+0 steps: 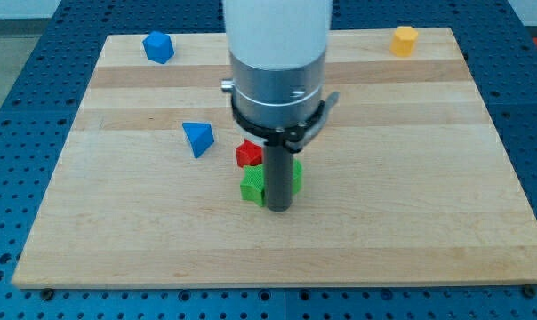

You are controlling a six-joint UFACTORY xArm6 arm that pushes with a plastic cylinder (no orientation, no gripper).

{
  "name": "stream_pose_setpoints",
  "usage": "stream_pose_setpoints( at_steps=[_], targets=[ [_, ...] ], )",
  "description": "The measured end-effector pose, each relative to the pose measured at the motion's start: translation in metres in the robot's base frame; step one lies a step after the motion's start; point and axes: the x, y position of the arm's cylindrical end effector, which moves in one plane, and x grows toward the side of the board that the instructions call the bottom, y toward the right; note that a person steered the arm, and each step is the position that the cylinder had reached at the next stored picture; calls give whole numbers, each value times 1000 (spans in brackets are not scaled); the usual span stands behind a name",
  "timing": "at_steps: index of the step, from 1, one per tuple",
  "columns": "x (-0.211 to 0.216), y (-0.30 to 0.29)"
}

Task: Place the green circle into the right of red star

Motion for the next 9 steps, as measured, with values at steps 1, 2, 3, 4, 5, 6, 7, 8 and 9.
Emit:
stream_pose_setpoints(
  at_steps=[1, 2, 3, 4, 5, 6, 7, 8, 9],
  targets=[
    [-7, -1],
    [-10, 6],
    [-11, 20],
    [-19, 35],
    [-35, 45],
    [-43, 64],
    [-50, 85],
    [-59, 82],
    [-60, 53]
  ],
)
